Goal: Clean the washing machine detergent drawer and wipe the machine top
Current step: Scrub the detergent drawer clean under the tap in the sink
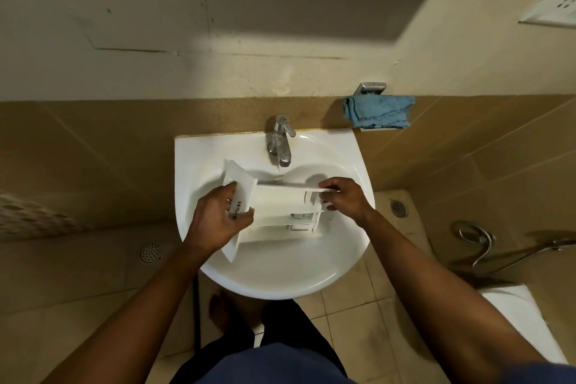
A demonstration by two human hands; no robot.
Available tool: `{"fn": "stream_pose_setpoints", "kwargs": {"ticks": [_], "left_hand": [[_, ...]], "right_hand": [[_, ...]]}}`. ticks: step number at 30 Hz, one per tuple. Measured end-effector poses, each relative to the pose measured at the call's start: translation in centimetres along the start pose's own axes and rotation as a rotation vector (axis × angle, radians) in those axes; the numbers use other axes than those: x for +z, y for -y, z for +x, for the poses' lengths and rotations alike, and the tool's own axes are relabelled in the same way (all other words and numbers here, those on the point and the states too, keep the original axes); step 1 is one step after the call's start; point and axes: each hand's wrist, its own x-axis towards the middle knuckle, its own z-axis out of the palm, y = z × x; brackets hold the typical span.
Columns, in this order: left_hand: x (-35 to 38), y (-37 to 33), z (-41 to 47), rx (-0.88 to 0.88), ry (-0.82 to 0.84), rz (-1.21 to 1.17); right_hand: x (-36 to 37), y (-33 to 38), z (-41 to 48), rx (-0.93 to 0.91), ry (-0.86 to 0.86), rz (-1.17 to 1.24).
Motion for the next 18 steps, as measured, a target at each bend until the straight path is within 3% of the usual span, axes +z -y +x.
{"fn": "stream_pose_setpoints", "kwargs": {"ticks": [2, 4, 6, 9, 11, 14, 18], "left_hand": [[0.3, 0.0, 0.7, -0.063, 0.012, 0.03], [0.6, 0.1, 1.3, -0.11, 0.001, 0.043], [0.9, 0.3, 1.8, -0.122, -0.021, 0.051], [1.0, 0.3, 2.5, -0.154, -0.038, 0.042], [0.9, 0.2, 2.8, -0.172, -0.037, 0.038], [1.1, 0.3, 3.2, -0.182, -0.036, 0.023], [1.4, 0.6, 3.3, -0.182, -0.035, -0.006]], "right_hand": [[0.5, 1.2, 1.1, -0.086, -0.056, -0.162], [1.6, 3.2, 1.8, -0.171, -0.145, -0.15], [3.0, 5.7, 2.3, -0.132, -0.136, 0.119], [5.3, 9.0, 2.5, 0.132, 0.084, 0.783], [6.1, 9.9, 2.7, 0.283, 0.228, 1.06], [7.0, 10.9, 3.1, 0.367, 0.353, 1.205], [7.1, 12.2, 3.1, 0.411, 0.384, 1.158]]}}
